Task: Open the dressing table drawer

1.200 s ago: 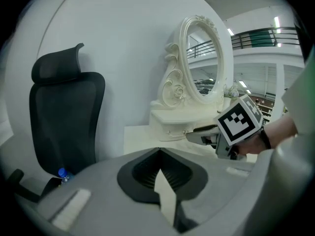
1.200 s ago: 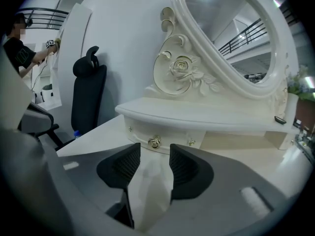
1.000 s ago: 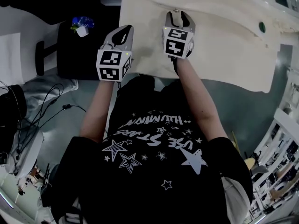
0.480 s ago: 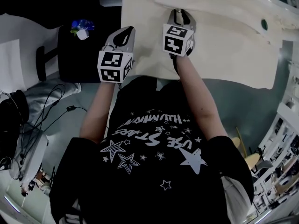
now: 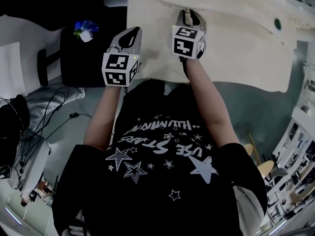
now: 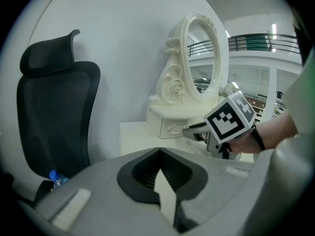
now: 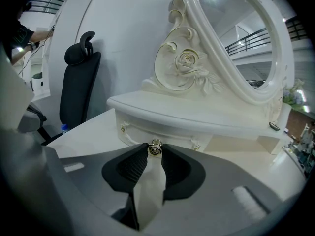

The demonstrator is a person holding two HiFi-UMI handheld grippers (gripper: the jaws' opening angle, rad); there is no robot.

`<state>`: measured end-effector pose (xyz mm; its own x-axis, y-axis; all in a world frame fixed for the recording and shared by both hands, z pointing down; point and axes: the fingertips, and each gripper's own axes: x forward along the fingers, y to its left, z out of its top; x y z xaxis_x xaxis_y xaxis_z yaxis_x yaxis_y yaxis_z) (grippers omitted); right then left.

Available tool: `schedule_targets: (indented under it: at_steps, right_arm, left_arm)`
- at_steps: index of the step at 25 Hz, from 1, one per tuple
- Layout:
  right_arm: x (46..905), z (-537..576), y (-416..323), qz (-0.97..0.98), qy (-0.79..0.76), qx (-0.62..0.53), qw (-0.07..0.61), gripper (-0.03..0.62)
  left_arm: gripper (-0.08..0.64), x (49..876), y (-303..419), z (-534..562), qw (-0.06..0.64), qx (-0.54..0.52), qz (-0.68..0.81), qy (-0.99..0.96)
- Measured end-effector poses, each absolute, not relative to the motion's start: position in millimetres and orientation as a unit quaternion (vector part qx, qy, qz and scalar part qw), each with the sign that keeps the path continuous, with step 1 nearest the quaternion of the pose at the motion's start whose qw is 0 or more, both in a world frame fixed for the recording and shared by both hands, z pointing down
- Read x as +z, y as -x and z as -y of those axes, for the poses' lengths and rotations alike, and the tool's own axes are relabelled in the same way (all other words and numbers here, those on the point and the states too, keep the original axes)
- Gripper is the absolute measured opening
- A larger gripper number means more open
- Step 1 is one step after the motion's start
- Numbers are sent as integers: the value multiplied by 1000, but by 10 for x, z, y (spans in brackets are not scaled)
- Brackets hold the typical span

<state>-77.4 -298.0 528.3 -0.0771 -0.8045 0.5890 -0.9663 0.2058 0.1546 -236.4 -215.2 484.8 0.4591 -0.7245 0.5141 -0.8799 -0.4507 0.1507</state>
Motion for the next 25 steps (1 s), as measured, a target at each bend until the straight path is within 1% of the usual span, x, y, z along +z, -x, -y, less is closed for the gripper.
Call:
schedule_targets:
  at_steps: [25]
  right_arm:
    - [5274,2643,778,723,-606,153,294,121]
  left_arm:
    - [2,4804,2360,1927,203,187,490,-827]
